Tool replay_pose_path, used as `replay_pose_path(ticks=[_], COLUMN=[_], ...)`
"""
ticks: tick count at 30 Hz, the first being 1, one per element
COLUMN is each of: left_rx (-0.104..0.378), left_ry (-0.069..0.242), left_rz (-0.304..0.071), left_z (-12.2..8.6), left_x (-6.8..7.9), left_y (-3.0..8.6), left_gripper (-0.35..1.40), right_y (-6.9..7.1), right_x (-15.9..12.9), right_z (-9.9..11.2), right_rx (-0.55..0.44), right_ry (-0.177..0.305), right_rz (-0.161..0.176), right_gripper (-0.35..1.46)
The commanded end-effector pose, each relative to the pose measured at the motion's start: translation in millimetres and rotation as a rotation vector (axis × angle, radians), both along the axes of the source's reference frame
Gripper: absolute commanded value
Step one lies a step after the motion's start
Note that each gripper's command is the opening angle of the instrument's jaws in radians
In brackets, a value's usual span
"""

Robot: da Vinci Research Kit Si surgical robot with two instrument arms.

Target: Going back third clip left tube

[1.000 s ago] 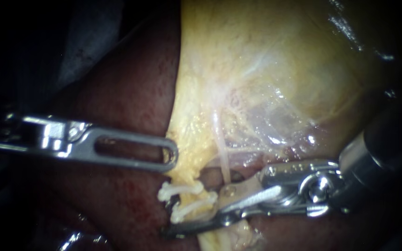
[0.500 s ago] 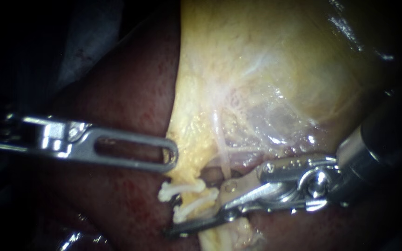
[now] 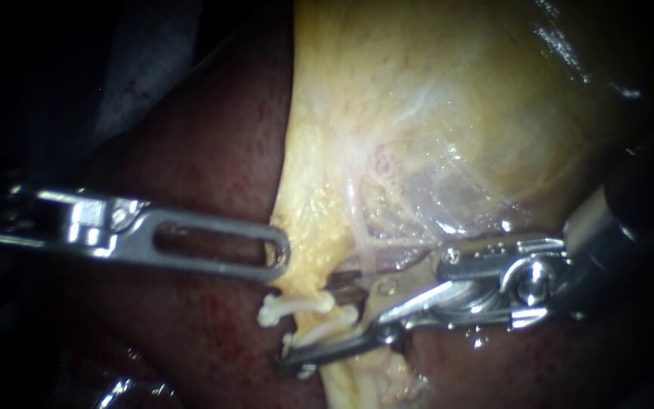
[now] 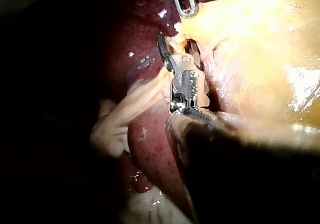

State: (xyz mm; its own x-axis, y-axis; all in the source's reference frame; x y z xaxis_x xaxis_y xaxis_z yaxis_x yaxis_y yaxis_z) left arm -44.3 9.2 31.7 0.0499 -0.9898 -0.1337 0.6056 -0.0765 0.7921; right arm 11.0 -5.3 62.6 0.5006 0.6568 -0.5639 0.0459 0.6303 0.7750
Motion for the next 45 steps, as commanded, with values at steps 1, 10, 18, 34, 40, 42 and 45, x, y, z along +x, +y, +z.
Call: replay_pose_path(ticks=[1,10,18,34,40,42,45], left_rx=[0.0,0.0,-0.002,-0.003,-0.003,-0.004,-0.003], left_ry=[0.0,-0.001,-0.001,0.001,0.0,0.001,-0.001], left_rz=[0.0,0.001,0.002,0.0,0.003,0.004,0.01], left_z=[0.0,0.1,0.6,0.9,1.5,2.0,3.2], left_x=[0.0,0.1,0.2,0.0,-0.3,-0.6,-1.6], left_y=[0.0,0.1,0.2,0.1,0.0,-0.1,-0.6], left_gripper=[-0.35,-0.35,-0.35,-0.35,-0.35,-0.35,-0.35], right_y=[0.2,2.2,4.5,9.4,9.5,9.5,9.5], right_x=[-0.2,-3.8,-8.5,-14.0,-14.3,-14.3,-14.3], right_z=[-0.2,-2.7,-5.8,-9.5,-9.5,-9.6,-9.6], right_rx=[-0.003,0.01,-0.005,-0.086,-0.086,-0.086,-0.086], right_ry=[0.003,0.004,0.01,0.003,0.004,0.004,0.004], right_rz=[0.002,0.016,0.039,0.104,0.103,0.103,0.103], right_gripper=[0.51,0.5,0.51,0.55,0.55,0.55,0.55])
